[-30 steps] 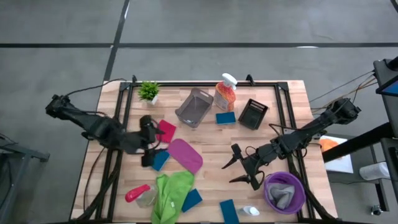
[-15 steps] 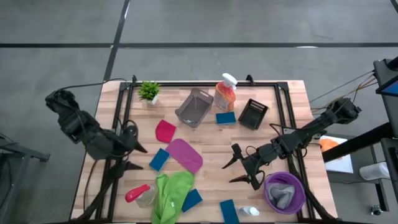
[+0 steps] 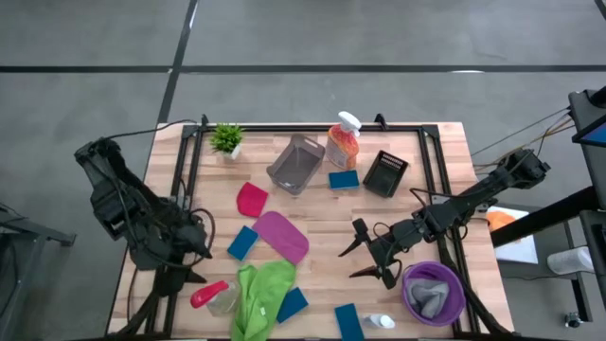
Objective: Pick & Place Kitchen Items
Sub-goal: Put the transparent spray bottle into the gray bin
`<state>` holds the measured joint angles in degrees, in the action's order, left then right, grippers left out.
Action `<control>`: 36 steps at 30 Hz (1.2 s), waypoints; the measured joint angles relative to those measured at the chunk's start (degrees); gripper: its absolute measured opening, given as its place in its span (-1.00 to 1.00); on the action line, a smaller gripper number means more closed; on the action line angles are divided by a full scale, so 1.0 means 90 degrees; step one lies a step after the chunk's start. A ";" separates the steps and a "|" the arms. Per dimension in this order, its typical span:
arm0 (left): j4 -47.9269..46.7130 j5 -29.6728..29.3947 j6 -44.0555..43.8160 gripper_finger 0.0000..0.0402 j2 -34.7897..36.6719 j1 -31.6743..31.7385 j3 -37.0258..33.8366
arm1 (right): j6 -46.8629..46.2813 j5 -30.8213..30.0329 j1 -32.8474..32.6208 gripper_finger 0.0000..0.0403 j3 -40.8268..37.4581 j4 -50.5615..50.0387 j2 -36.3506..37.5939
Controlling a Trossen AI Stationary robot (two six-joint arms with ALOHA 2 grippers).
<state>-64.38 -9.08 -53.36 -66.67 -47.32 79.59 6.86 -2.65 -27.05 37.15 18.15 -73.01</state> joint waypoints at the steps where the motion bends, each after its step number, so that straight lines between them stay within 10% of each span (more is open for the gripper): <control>1: 0.0001 0.0052 -0.0097 0.55 -0.0059 -0.0001 0.0000 | -0.0010 -0.0034 0.0000 0.35 0.0000 -0.0001 0.0000; 18: -0.0471 0.0296 -0.0944 0.52 -0.0634 -0.0006 0.1004 | -0.0145 -0.0111 0.0002 0.35 0.0000 -0.0172 0.0017; 36: -0.2874 0.0300 -0.0893 0.09 -0.3157 -0.0069 0.3519 | -0.0241 -0.0323 0.0005 0.35 0.0000 -0.0387 0.0102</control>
<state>-90.24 -6.38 -61.40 -95.08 -47.94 111.26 4.69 -5.56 -27.00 37.15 14.67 -72.10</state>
